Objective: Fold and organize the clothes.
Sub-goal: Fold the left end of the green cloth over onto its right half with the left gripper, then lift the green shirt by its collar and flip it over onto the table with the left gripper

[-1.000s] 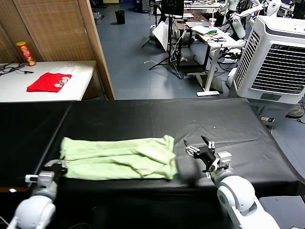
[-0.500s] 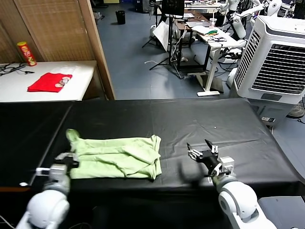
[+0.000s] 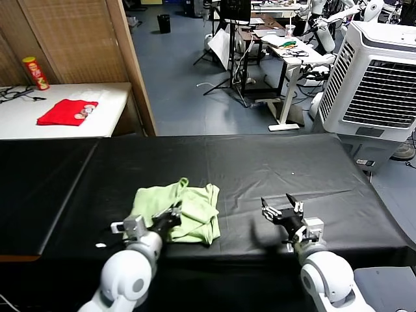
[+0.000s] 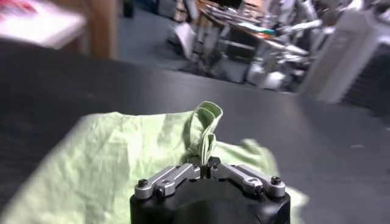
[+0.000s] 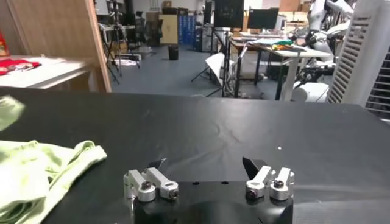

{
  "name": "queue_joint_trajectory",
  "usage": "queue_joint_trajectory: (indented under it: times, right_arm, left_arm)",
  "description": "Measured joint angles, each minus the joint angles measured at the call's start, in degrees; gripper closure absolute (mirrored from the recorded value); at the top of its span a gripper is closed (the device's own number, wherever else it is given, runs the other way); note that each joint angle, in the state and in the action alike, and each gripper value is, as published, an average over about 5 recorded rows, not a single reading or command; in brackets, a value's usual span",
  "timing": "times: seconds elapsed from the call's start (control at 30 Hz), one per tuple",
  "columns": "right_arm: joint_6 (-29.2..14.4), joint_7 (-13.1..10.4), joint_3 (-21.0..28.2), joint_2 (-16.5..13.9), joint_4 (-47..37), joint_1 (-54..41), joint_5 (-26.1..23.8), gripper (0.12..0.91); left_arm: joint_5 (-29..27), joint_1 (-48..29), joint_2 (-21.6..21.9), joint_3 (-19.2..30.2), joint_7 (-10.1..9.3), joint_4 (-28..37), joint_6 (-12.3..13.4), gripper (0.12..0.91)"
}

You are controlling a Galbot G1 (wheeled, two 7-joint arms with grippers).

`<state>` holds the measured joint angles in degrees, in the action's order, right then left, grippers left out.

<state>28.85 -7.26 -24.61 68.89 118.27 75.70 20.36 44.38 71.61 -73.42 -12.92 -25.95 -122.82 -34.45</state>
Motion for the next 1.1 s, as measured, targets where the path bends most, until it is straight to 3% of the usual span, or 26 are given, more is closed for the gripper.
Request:
queue_joint_trajectory:
  times: [0.23, 0.33, 0.57, 0.7, 0.9, 1.1]
  right_arm:
    - [-0.5, 1.1, 1.2, 0.0, -0.6, -0.7, -0.4, 0.227]
    - [-1.0, 1.9, 2.1, 0.0, -1.1, -1.3, -0.7, 0.227]
    - [-2.0, 5.2, 5.5, -0.5, -1.6, -3.0, 0.1, 0.227]
    - [-2.1, 7.3, 8.6, -0.7, -2.5, -4.9, 1.4, 0.227]
    - [-2.2, 7.8, 14.8, 0.4, -5.2, -9.6, -0.2, 0.227]
    - [-3.1, 7.7, 19.8, 1.3, -9.3, -11.7, -10.6, 0.227]
  left_arm:
    - [-1.3, -0.7, -3.5, 2.2, 0.6, 1.4, 1.1, 0.871]
    - [-1.8, -1.0, -4.8, 2.4, 1.1, 2.0, 2.0, 0.808]
    - [4.0, -0.2, -8.0, 1.2, 0.12, 1.2, 2.2, 0.437]
    - [2.7, 0.7, -6.5, -1.0, 1.68, -0.3, 3.8, 0.265]
    - [-6.1, 3.3, -0.3, -6.7, 5.24, -0.1, 7.6, 0.233]
    - [-9.6, 6.2, 1.3, -11.4, 7.16, 1.7, 9.0, 0.232]
